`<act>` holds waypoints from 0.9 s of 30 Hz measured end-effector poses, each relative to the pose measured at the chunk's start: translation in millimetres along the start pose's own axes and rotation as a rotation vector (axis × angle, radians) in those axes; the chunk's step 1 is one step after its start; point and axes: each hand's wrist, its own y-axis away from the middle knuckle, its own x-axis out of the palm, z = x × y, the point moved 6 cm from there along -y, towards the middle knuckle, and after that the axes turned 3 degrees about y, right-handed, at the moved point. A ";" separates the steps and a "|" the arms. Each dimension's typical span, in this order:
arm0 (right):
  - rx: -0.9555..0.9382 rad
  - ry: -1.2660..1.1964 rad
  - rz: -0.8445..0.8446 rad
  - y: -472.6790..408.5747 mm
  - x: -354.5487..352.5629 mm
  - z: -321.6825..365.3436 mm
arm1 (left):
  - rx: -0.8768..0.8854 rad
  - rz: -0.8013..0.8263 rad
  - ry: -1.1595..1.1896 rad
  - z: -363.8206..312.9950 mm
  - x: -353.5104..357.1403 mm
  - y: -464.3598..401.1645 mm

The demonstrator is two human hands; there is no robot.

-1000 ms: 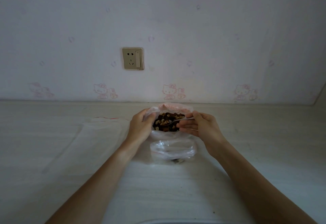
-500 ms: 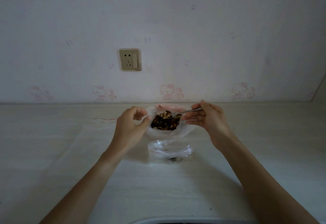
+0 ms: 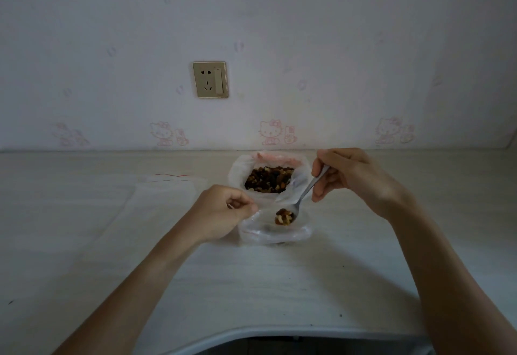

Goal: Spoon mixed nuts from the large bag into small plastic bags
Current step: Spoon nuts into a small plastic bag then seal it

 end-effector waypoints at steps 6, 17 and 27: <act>-0.269 0.230 -0.097 8.6 0.9 23.2 | 0.124 0.014 0.038 -7.6 -1.7 0.8; -0.262 0.068 -0.282 1.5 -0.8 13.1 | 0.143 0.019 -0.005 -5.4 1.4 -2.8; 0.037 -0.124 -0.398 -7.5 -6.5 -24.0 | 0.004 -0.259 0.076 18.3 -16.6 -19.3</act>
